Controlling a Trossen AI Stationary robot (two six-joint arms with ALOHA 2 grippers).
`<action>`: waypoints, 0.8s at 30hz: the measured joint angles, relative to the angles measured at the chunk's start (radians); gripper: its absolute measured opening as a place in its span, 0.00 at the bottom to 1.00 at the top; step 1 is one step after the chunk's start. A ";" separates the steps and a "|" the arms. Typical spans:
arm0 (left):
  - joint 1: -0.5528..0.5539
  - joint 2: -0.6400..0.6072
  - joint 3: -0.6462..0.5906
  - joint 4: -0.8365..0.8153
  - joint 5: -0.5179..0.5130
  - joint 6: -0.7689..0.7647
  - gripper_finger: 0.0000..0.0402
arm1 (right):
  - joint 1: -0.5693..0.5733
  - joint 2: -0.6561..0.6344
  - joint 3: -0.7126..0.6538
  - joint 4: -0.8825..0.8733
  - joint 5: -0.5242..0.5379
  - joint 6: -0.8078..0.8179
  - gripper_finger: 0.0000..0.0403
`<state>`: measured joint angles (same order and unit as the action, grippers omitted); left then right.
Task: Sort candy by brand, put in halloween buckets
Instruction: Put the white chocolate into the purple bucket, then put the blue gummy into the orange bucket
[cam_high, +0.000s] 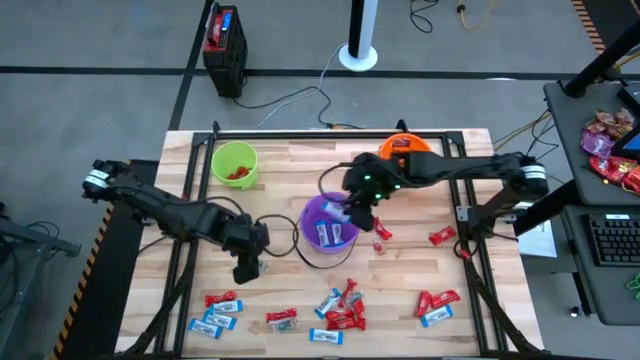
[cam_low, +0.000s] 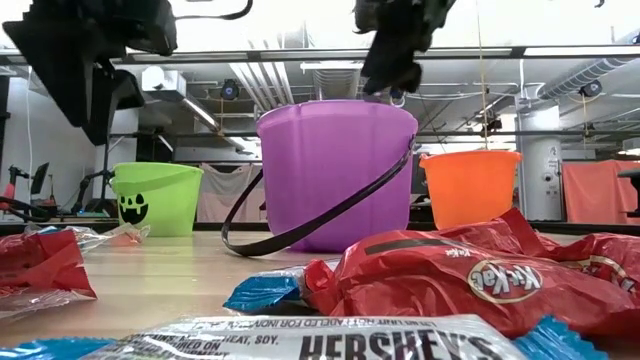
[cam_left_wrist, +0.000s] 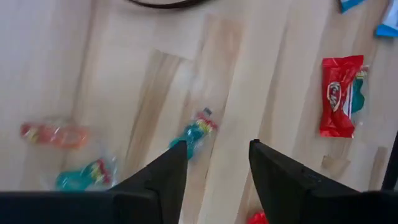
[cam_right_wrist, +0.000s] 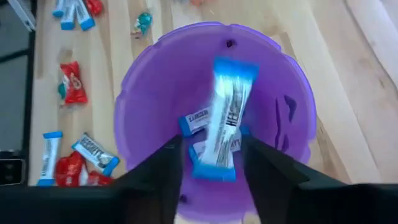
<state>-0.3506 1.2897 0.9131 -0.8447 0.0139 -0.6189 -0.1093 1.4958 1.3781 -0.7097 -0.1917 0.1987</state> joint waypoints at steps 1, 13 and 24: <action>-0.005 0.009 -0.004 0.013 -0.001 0.008 0.42 | 0.000 0.017 0.011 -0.002 0.000 -0.003 0.43; -0.065 0.188 -0.017 0.071 -0.059 0.258 0.55 | 0.000 0.012 0.050 -0.070 0.008 -0.034 0.56; -0.062 0.308 -0.122 0.212 -0.016 0.240 0.40 | 0.000 -0.047 0.047 -0.075 0.037 0.011 0.56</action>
<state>-0.4126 1.5977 0.7916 -0.6330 -0.0024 -0.3788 -0.1097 1.4487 1.4250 -0.7852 -0.1545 0.2092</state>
